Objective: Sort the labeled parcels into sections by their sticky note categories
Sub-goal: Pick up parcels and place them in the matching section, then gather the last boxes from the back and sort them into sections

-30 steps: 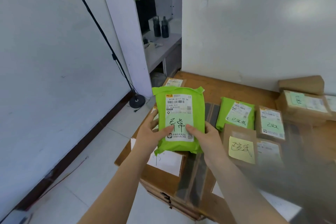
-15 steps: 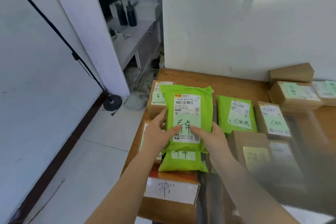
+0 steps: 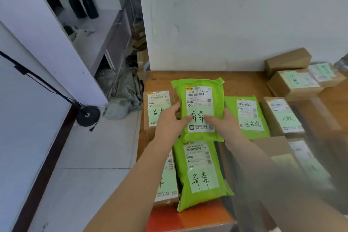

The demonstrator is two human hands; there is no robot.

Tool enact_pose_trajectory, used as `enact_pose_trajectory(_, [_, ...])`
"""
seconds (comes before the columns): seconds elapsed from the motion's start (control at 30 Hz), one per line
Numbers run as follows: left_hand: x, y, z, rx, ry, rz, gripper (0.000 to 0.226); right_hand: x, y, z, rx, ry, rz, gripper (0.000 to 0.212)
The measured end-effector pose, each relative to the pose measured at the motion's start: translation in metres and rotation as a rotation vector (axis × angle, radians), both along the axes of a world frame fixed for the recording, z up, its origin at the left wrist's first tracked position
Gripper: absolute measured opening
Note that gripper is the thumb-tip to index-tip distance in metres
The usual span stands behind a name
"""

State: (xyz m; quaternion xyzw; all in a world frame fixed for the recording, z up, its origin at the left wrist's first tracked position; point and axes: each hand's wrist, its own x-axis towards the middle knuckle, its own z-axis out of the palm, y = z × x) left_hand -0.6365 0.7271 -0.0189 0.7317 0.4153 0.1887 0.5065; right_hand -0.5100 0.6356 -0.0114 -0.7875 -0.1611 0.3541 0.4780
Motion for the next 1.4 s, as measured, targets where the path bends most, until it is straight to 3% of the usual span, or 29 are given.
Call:
enact_pose_trajectory(0.23, [0.031, 0.025, -0.017, 0.071, 0.249, -0.098, 0.035, 0.021, 0.032, -0.024, -0.204, -0.125, 0.086, 0.050])
enact_pose_trajectory(0.5, [0.057, 0.012, -0.041, 0.028, 0.505, -0.193, 0.061, 0.024, 0.053, -0.056, -0.275, -0.102, 0.142, 0.055])
enact_pose_trajectory(0.77, [0.054, -0.007, -0.049, 0.048, 0.502, -0.213, 0.032, 0.019, 0.057, -0.064, -0.399, -0.213, 0.266, 0.061])
enact_pose_trajectory(0.93, [0.046, -0.013, -0.012, 0.076, 0.432, -0.202, 0.046, 0.017, 0.040, -0.024, -0.447, -0.475, 0.451, 0.042])
enact_pose_trajectory(1.1, [0.043, -0.024, 0.039, 0.348, 0.470, -0.173, 0.054, 0.023, -0.001, 0.042, -0.345, -0.781, 0.562, 0.044])
enact_pose_trajectory(1.27, [0.046, -0.073, 0.092, 0.542, 0.497, -0.176, 0.047, 0.038, -0.078, 0.105, -0.372, -1.162, 0.600, 0.038])
enact_pose_trajectory(1.4, [0.062, -0.137, 0.127, 0.750, 0.573, -0.218, 0.048, 0.055, -0.154, 0.138, -0.437, -1.310, 0.574, 0.031])
